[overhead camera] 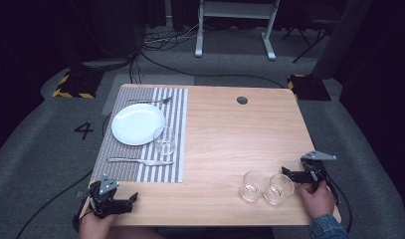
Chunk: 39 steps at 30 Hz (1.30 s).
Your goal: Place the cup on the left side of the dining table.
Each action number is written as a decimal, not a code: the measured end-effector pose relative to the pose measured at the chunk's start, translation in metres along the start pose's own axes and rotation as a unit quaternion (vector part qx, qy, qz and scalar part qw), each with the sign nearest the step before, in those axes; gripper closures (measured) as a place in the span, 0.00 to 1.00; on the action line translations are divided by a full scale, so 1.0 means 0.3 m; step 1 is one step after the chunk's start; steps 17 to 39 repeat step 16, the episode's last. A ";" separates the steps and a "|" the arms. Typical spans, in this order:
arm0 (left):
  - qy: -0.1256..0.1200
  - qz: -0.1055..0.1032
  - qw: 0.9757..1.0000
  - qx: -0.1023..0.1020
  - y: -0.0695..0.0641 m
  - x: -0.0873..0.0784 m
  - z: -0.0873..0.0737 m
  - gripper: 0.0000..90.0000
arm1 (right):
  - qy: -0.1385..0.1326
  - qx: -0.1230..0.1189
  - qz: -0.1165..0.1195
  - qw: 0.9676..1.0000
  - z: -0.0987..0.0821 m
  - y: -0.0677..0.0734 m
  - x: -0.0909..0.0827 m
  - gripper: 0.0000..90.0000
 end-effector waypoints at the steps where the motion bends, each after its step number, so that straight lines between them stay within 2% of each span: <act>1: -0.002 0.002 1.000 -0.003 0.001 0.000 0.000 0.00 | 0.000 0.000 0.000 1.000 0.000 0.000 0.000 0.08; 12: -0.003 0.008 1.000 -0.006 0.001 0.000 -0.001 0.00 | 0.000 0.000 0.000 1.000 0.000 0.000 0.000 0.08; 15: 0.019 0.003 1.000 -0.018 0.001 0.000 0.017 0.01 | 0.000 0.000 0.000 1.000 0.000 0.000 0.000 0.08; 16: 0.016 -0.010 0.999 -0.027 0.003 0.002 0.030 0.01 | 0.000 0.000 0.000 1.000 0.000 0.000 0.000 0.08; 39: 0.016 -0.010 0.999 -0.027 0.003 0.002 0.030 0.01 | 0.000 0.000 0.000 1.000 0.000 0.000 0.000 0.08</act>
Point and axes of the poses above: each handheld gripper's, and its own axes: x roughly forward along the jaws, z roughly out of its top, y roughly to its left, the point moved 4 cm from there along x, roughly forward along the jaws, and after that the axes turned 11 degrees about -z, right-handed, at the moved point
